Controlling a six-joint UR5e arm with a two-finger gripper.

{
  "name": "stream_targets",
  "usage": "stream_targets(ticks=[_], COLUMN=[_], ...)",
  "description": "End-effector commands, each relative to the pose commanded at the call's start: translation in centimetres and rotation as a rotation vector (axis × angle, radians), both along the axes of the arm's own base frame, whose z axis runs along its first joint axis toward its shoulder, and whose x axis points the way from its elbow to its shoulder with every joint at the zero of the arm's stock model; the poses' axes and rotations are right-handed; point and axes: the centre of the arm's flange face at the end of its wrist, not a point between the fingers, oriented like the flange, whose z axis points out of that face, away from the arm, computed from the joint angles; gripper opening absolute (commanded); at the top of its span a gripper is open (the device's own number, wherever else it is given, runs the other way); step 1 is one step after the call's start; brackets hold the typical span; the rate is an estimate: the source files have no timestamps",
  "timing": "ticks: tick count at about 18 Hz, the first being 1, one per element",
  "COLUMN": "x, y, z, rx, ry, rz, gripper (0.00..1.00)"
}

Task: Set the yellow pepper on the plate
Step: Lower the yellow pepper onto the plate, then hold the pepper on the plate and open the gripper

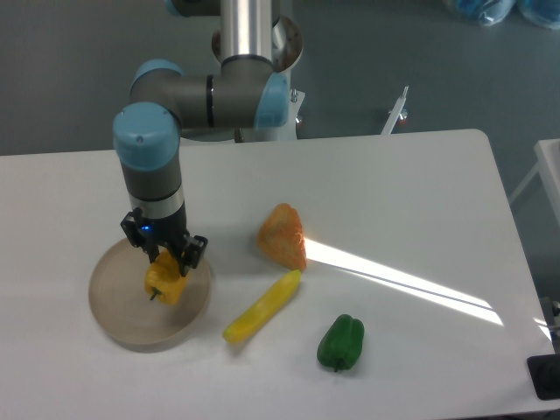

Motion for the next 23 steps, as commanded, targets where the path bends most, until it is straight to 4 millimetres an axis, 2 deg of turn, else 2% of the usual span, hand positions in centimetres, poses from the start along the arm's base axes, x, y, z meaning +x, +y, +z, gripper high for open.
stream_targets(ticks=[3, 6, 10, 23], x=[0.2, 1.5, 1.9, 2.0], y=[0.0, 0.4, 0.9, 0.4], z=[-0.3, -1.1, -1.9, -3.7], rx=[-0.004, -0.009, 0.056, 0.034], ry=[-0.002, -0.003, -0.001, -0.013], rz=[-0.008, -0.027, 0.045, 0.074], gripper=[0.37, 0.37, 0.37, 0.37])
